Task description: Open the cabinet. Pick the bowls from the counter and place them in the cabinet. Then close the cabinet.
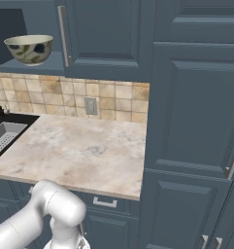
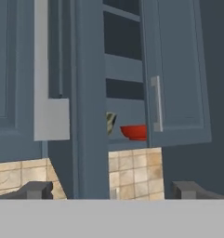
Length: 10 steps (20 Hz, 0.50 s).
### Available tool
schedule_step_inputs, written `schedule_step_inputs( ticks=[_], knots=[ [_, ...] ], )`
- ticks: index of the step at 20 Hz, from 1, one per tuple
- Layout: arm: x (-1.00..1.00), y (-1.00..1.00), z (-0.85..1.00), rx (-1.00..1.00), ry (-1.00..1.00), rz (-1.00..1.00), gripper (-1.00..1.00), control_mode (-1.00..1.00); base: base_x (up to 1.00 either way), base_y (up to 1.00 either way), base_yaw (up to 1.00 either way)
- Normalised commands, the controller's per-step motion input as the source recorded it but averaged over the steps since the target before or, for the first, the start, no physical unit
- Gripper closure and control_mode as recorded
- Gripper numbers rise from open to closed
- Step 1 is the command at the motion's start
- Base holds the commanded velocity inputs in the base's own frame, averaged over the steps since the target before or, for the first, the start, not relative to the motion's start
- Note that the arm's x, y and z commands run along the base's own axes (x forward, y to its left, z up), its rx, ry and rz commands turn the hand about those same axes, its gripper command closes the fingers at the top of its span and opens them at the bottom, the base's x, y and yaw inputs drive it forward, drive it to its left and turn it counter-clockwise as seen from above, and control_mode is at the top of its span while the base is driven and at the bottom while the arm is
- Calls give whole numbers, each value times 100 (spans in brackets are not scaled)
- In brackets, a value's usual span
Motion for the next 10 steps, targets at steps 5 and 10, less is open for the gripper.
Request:
schedule_step_inputs(
  ticks=[5, 10],
  knots=[
    [45, 10, 0, -3, 0, 0, -100, -100, 0, 0, 0],
    [57, 23, -4, -7, 0, 0, -100, -100, 0, 0, 0]
  ],
)
